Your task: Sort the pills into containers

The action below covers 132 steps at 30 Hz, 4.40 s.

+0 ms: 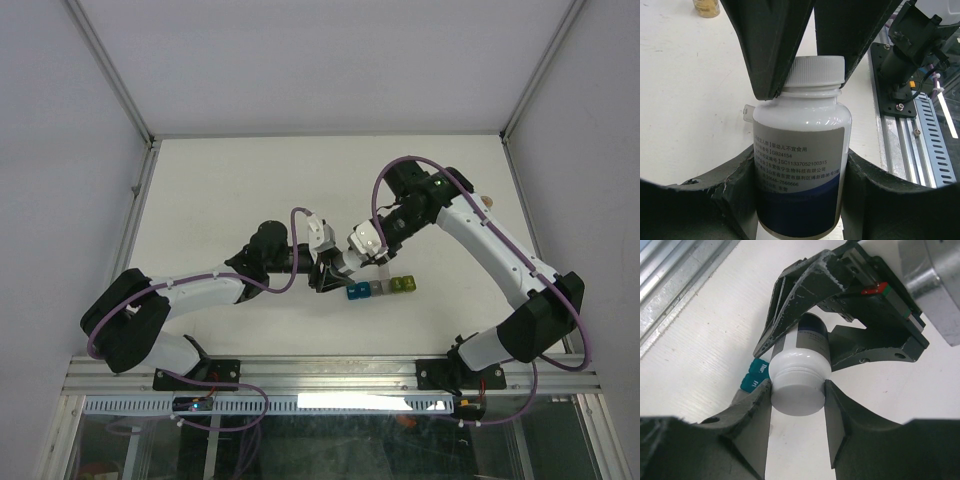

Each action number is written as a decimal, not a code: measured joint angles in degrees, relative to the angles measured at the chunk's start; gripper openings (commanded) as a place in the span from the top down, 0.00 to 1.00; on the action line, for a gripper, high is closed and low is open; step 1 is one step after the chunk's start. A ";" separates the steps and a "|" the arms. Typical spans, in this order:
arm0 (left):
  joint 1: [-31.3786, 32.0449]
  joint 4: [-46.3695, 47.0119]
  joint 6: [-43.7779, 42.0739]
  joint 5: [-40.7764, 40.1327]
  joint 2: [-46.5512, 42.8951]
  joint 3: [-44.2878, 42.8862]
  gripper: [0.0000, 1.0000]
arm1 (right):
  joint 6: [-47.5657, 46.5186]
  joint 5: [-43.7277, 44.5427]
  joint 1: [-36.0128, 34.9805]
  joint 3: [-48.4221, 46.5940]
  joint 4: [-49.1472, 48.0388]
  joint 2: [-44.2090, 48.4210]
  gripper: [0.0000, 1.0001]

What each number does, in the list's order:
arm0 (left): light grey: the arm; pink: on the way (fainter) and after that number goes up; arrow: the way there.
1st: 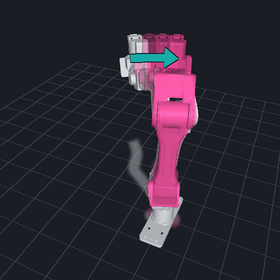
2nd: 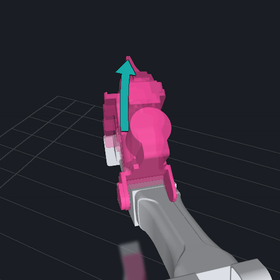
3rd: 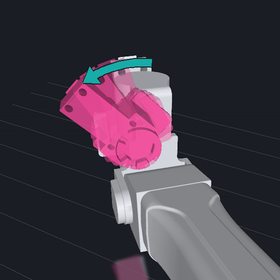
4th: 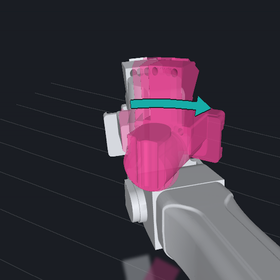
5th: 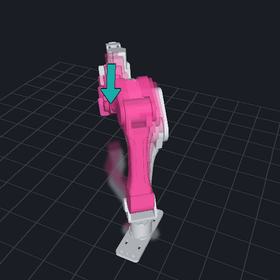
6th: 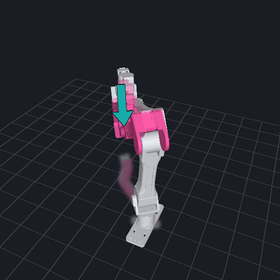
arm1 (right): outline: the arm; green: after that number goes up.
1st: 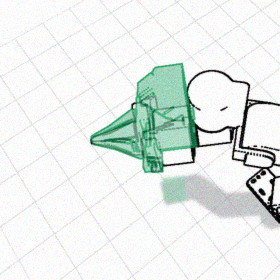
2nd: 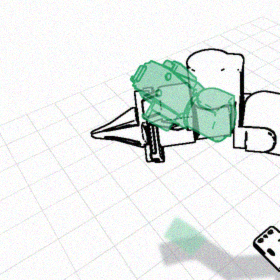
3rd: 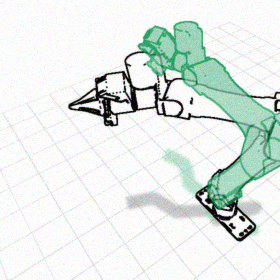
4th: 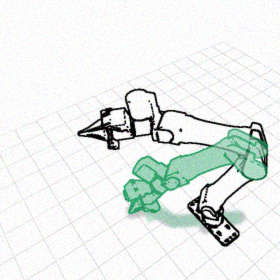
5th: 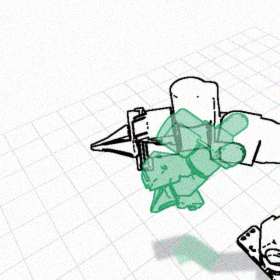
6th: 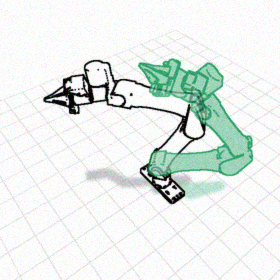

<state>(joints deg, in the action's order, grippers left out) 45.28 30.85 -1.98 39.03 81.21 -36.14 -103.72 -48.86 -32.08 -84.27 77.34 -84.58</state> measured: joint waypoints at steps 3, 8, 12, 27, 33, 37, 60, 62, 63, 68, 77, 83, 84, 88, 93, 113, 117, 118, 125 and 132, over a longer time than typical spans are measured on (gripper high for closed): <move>0.02 0.00 -0.02 -0.04 -0.02 0.15 1.00 | -2.25 -0.02 0.00 0.00 0.57 -0.11 0.94; 0.02 -0.04 -0.02 -0.02 -0.02 0.17 1.00 | -3.06 -0.15 0.00 0.44 0.52 0.02 0.93; 0.04 -0.11 -0.02 0.02 -0.02 0.17 1.00 | -3.10 -0.28 0.00 0.72 0.39 0.39 0.92; 0.00 3.78 0.90 -0.28 -1.42 0.66 1.00 | -5.86 -5.73 3.41 0.72 2.27 2.19 0.93; 0.00 5.31 1.20 -0.39 -1.62 0.72 1.00 | -6.62 -6.80 4.22 0.72 2.38 3.19 0.93; 0.00 5.66 1.27 -0.44 -1.62 0.72 1.00 | -7.41 -7.63 4.68 0.90 2.54 3.21 0.93; -1.11 3.37 1.60 1.73 -1.60 2.54 1.00 | -9.29 -6.10 10.23 1.31 6.10 5.95 0.94; -1.11 3.39 1.60 1.75 -1.60 2.60 1.00 | -7.23 -6.27 10.82 1.46 5.44 6.05 0.94; -1.14 3.39 1.60 1.75 -1.60 2.67 1.00 | -5.81 -6.54 11.21 1.73 4.68 6.23 0.94; -1.14 3.45 1.64 1.70 -1.62 3.72 1.00 | 7.32 -8.57 14.21 5.49 -2.95 8.68 0.94; -1.14 6.54 3.17 0.66 -2.10 5.49 1.00 | 44.48 -11.13 21.40 15.74 -27.04 11.63 0.88; -1.14 11.39 5.07 -1.49 -5.40 8.83 1.00 | 64.57 -11.32 27.39 21.92 -42.99 9.42 0.82; -1.14 12.09 5.42 -1.57 -5.70 9.14 1.00 | 66.79 -10.80 28.11 22.38 -44.76 8.41 0.82; -1.14 14.43 6.27 -2.10 -6.14 9.70 1.00 | 72.22 -6.21 29.68 23.61 -49.31 4.09 0.80; -1.14 17.62 7.43 -3.30 -6.38 11.30 1.00 | 74.69 2.73 29.99 24.63 -52.06 0.17 0.79; -1.14 26.23 9.18 -7.82 -7.87 17.66 1.00 | 83.38 26.21 30.23 24.50 -57.37 -12.28 0.63; -1.14 26.32 9.46 -8.55 -7.87 18.03 1.00 | 84.13 27.19 30.25 24.48 -57.37 -13.35 0.45; -1.14 26.32 9.51 -8.63 -7.87 18.05 1.00 | 84.24 27.36 30.25 24.48 -57.35 -13.44 0.38; -1.14 27.34 10.01 -8.98 -7.87 18.08 1.00 | 84.48 27.54 30.27 24.39 -57.29 -13.53 0.15; -1.14 27.52 10.12 -9.05 -7.89 18.32 1.00 | 83.67 25.70 30.29 24.39 -56.46 -11.58 0.14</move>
<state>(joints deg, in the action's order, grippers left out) 44.14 58.37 8.14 29.98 73.32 -17.82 -20.05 -23.16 -1.78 -59.88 20.88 -96.16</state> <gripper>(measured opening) 0.522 0.854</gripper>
